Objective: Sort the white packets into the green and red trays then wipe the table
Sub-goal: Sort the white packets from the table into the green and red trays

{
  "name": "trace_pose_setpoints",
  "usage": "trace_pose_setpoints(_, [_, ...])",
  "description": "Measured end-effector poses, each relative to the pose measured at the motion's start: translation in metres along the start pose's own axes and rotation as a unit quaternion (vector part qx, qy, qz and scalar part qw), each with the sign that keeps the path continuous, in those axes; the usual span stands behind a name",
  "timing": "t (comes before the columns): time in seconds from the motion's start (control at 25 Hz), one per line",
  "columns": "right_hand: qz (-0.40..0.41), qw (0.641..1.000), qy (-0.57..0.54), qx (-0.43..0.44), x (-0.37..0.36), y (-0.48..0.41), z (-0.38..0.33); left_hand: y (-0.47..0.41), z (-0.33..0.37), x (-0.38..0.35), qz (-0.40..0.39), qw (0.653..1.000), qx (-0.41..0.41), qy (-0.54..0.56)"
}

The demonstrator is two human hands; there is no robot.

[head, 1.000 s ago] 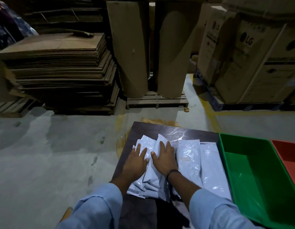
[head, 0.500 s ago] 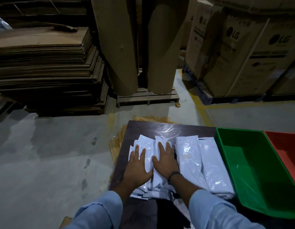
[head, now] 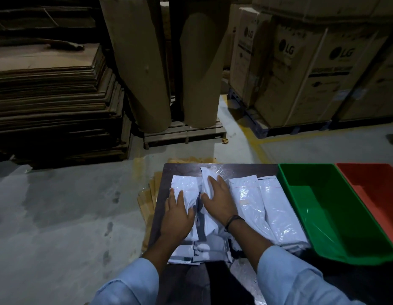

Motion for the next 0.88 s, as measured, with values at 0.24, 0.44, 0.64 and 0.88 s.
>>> trace_pose_setpoints(0.24, [0.045,0.997,0.062,0.032,0.044,-0.001,0.007,-0.005,0.037,0.008,0.022,0.998,0.002,0.061])
trace_pose_setpoints(0.44, [0.053,0.993,0.103,0.036,0.096,-0.001,0.045,0.002,0.094,-0.006,0.023,0.996,-0.016,0.085])
trace_pose_setpoints(0.64, [0.077,0.988,0.132,0.030,0.154,-0.012,0.105,0.013,0.159,-0.031,0.017,0.995,-0.032,0.089])
trace_pose_setpoints(0.88, [0.066,0.985,0.158,0.005,0.227,-0.012,0.195,0.034,0.243,-0.080,0.015,0.996,-0.037,0.085])
Point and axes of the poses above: each hand's wrist, its own y-axis away from the middle knuckle, its own x-axis out of the back of the hand, z = x × y, the point moved 1 cm from there along -y, towards the middle knuckle, and after that the axes turned 11 degrees about z, right-handed, at the moved point
